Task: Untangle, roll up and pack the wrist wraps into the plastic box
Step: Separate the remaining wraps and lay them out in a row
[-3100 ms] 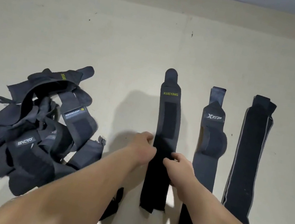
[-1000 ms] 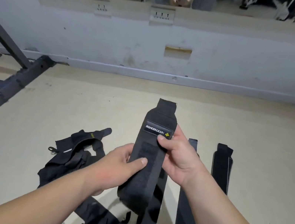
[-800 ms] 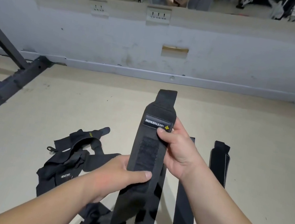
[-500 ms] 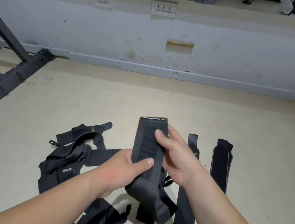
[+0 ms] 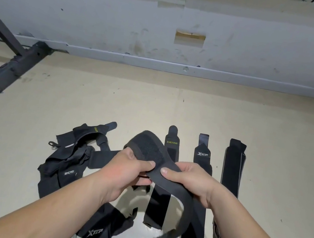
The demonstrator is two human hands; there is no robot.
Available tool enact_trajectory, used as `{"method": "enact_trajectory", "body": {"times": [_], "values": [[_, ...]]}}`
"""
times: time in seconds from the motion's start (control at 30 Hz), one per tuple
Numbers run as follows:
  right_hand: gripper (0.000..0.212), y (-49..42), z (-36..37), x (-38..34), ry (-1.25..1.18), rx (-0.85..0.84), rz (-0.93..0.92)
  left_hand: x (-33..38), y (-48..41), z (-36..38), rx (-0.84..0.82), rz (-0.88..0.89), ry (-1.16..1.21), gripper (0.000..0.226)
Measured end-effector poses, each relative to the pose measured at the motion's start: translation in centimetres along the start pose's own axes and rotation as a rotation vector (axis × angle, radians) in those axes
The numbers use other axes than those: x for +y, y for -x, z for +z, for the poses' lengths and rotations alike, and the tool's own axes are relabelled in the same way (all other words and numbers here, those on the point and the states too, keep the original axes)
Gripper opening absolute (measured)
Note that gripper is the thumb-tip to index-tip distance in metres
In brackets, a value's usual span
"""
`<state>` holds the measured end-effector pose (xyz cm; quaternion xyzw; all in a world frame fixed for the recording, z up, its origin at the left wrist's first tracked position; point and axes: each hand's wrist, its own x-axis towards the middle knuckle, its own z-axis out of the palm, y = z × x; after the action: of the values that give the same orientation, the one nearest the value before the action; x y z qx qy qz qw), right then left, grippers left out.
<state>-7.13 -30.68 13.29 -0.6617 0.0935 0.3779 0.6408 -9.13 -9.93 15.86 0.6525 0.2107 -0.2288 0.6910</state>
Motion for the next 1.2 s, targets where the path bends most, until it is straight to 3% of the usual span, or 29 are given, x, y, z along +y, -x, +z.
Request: {"method": "enact_trajectory", "body": {"times": [0.13,0.3,0.4,0.43,0.5,0.57,0.63,0.7,0.77,0.83,0.87,0.93,1.07,1.2], "values": [[0.015,0.6,-1.0,-1.1,0.054,0.007,-0.097,-0.2,0.2,-0.3,0.055,-0.059,-0.178,0.04],[0.012,1.7,-2.2,-2.2,0.242,0.008,-0.147,-1.2,-0.1,-1.6,0.047,-0.139,-0.702,0.064],[0.007,2.1,-2.6,-2.6,0.38,-0.008,-0.145,-1.7,-0.7,-2.2,0.106,0.047,-0.899,0.063],[0.006,2.2,-2.6,-2.8,0.392,-0.013,-0.153,-1.5,-0.7,-2.1,0.064,0.106,-0.898,0.073],[0.006,2.6,-2.6,-3.5,0.362,-0.029,-0.173,-0.9,-0.6,-1.1,-0.117,0.149,-0.81,0.095],[0.01,3.0,-2.6,-4.3,0.324,-0.052,-0.196,-0.2,-0.3,0.3,-0.232,0.189,-0.812,0.096],[0.012,3.2,-2.7,-4.8,0.261,-0.023,-0.245,-0.4,-0.5,1.4,-0.142,0.291,-0.815,0.078],[0.008,3.0,-2.6,-4.9,0.087,0.034,-0.307,-0.4,-0.8,1.6,0.098,0.304,-0.796,0.047],[0.009,2.8,-2.4,-4.9,-0.118,0.064,-0.348,-0.1,-1.1,1.1,0.179,0.097,-0.555,0.055],[0.013,2.6,-2.1,-4.6,-0.242,0.06,-0.342,0.6,-1.4,0.8,0.01,-0.166,-0.158,0.074],[0.015,2.5,-2.0,-4.4,-0.264,0.047,-0.32,0.9,-1.6,0.6,-0.057,-0.21,0.004,0.08],[0.015,2.1,-1.7,-3.4,-0.264,-0.021,-0.255,1.6,-1.8,0.6,-0.114,-0.157,0.158,0.07],[0.031,0.8,-0.4,0.4,-0.089,-0.221,-0.047,2.1,-1.5,1.3,-0.056,0.003,0.162,0.023],[0.031,0.6,1.0,2.8,0.006,-0.347,0.178,0.9,-2.0,0.5,0.011,0.011,0.098,0.018]]}}
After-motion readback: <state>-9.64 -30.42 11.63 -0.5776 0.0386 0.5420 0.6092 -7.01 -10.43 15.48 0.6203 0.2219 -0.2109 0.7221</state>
